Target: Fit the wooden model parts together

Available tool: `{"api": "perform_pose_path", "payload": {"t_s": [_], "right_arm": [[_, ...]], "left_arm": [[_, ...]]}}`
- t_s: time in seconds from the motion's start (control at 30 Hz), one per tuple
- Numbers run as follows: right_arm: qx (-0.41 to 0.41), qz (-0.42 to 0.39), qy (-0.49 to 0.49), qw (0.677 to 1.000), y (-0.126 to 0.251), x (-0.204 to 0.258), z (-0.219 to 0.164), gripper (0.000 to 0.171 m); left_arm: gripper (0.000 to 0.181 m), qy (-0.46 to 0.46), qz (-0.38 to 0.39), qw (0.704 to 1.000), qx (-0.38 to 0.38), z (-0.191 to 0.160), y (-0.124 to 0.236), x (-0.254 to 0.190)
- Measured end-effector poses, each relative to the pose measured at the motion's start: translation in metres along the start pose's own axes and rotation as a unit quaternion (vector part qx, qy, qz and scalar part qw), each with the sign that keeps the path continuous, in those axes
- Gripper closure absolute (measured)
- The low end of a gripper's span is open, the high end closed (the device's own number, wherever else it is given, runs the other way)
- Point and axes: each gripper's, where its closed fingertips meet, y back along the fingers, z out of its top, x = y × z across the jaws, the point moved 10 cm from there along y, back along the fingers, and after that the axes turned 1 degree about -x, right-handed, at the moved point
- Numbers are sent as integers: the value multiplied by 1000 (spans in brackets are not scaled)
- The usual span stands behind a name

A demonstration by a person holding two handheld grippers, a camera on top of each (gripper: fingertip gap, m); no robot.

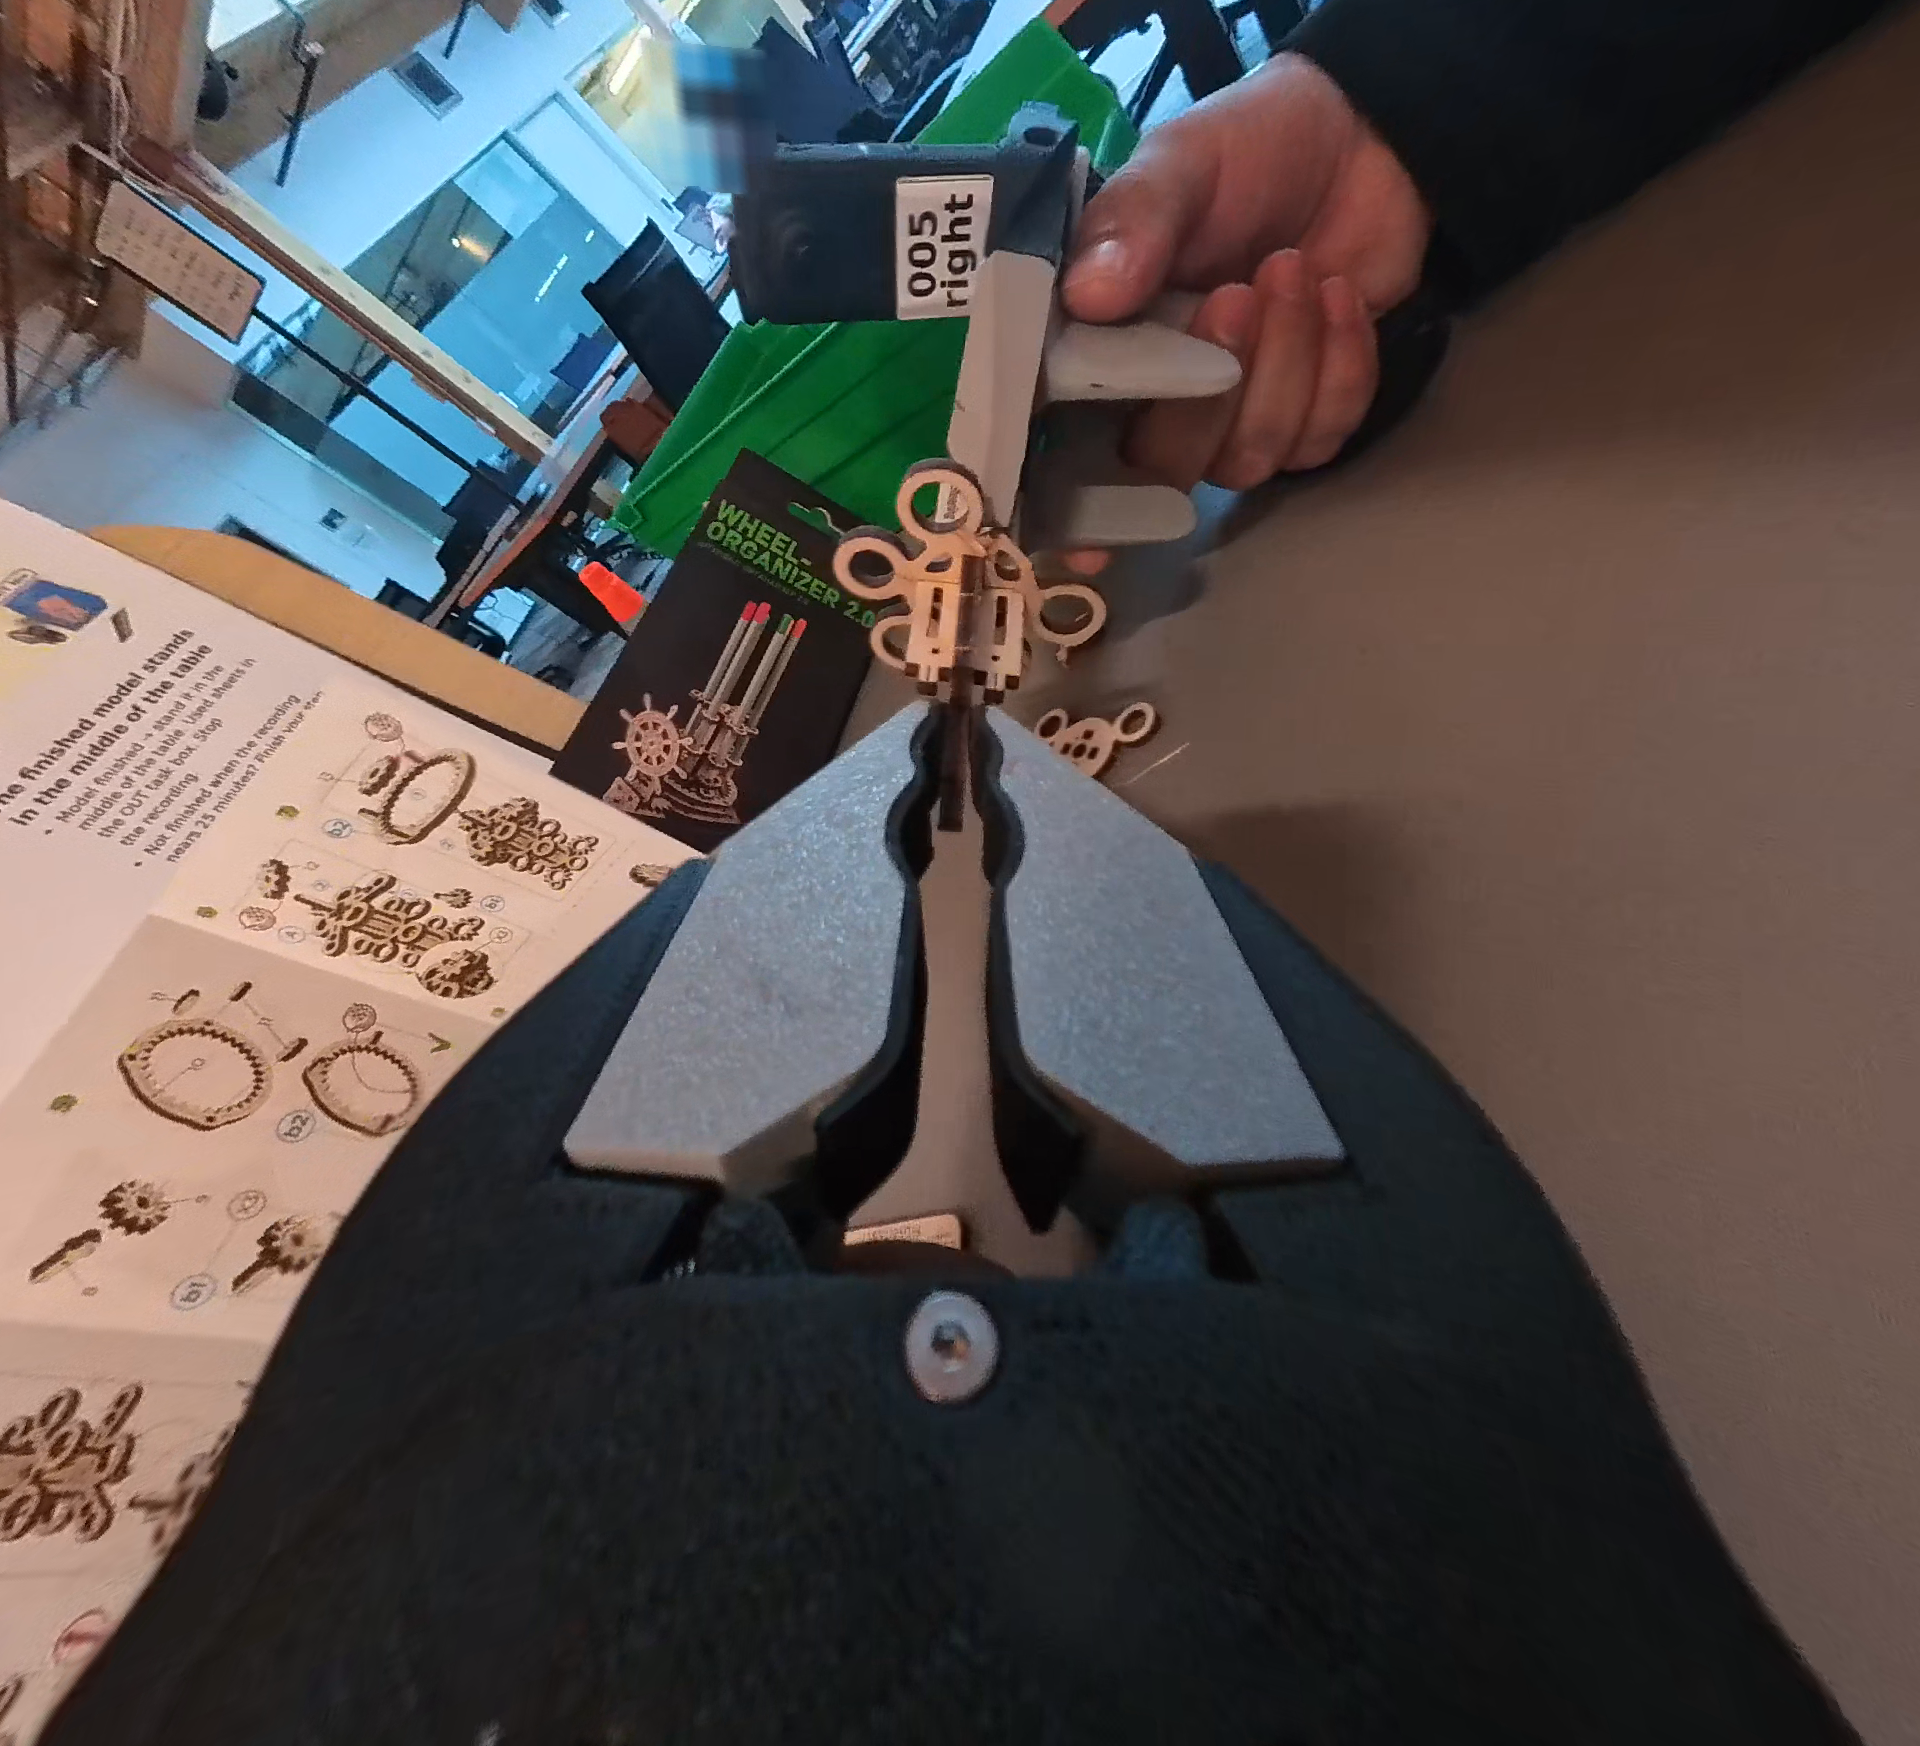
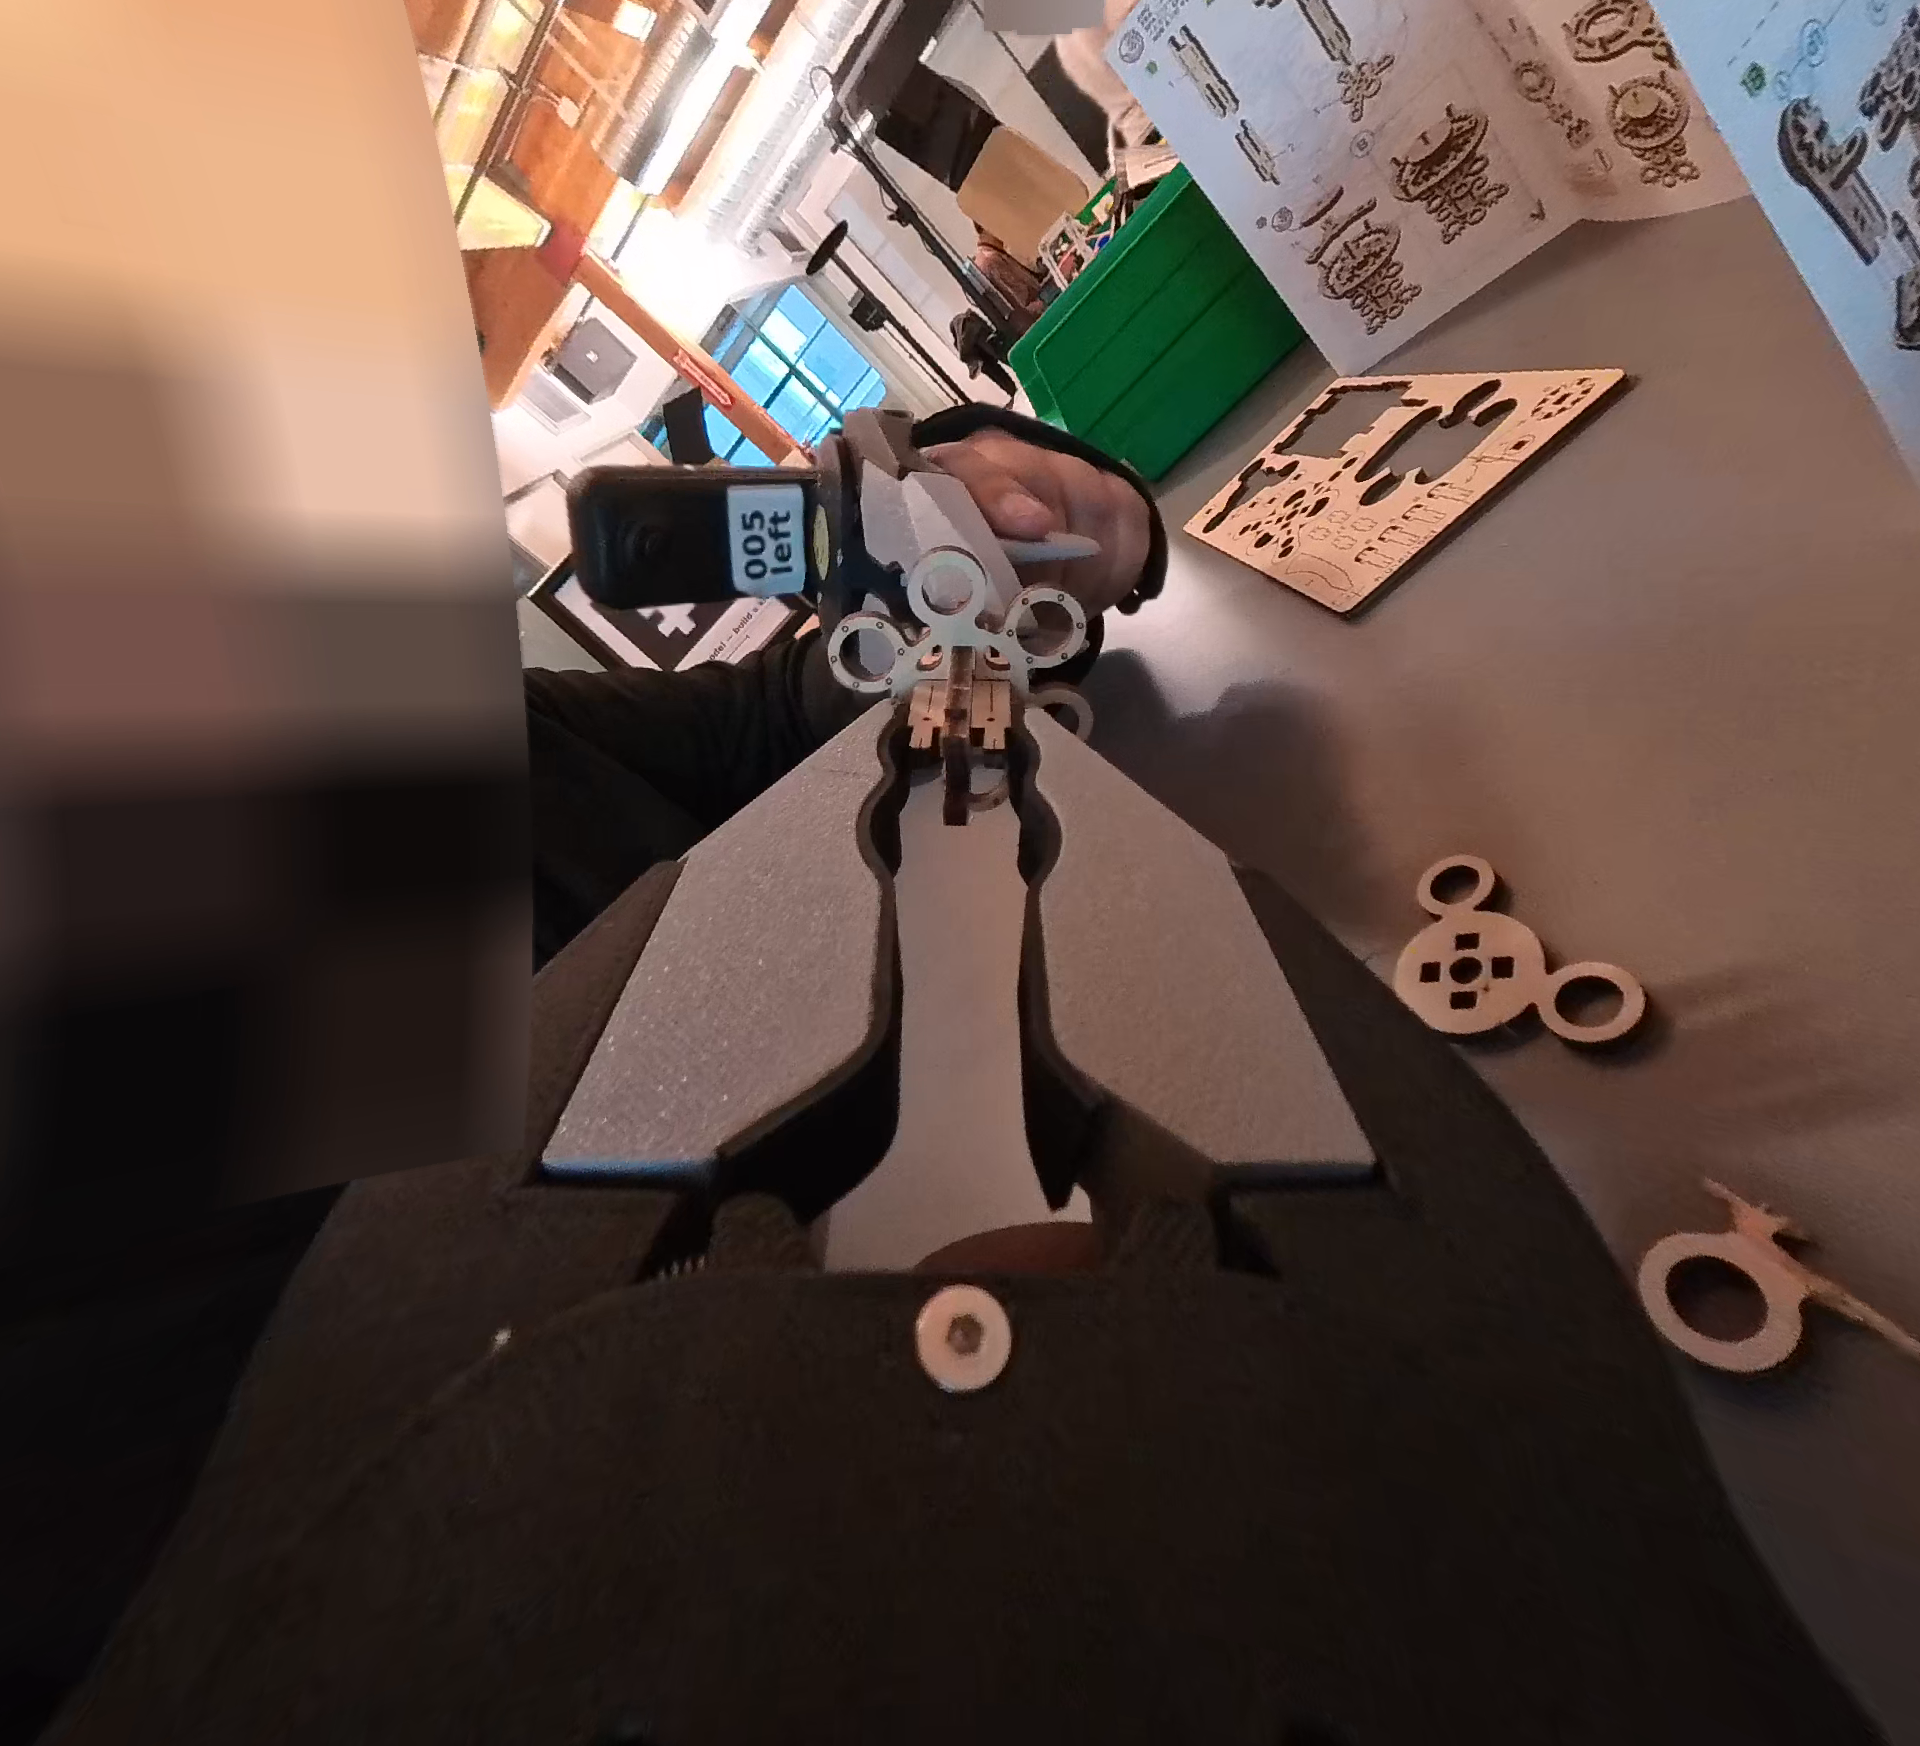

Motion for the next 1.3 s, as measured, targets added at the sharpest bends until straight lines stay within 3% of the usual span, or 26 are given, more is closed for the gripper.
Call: {"api": "perform_pose_path", "payload": {"t_s": [0.53,0.7,0.93,1.0,1.1,1.3], "right_arm": [[-27,-13,42,999,11,11,10,159],[-19,-51,68,996,13,12,12,149],[-18,-78,131,988,6,18,12,171],[-21,-84,144,986,7,18,13,171],[-14,-114,181,977,8,21,14,171],[22,-200,271,941,9,30,16,171]], "left_arm": [[180,87,5,996,-37,-11,6,15],[180,92,-2,995,-40,-11,4,14],[180,10,30,999,-7,-8,-1,6],[180,3,32,999,4,-8,-3,3],[174,8,26,1000,15,-10,-5,2],[160,106,-35,993,21,-17,-6,6]]}}
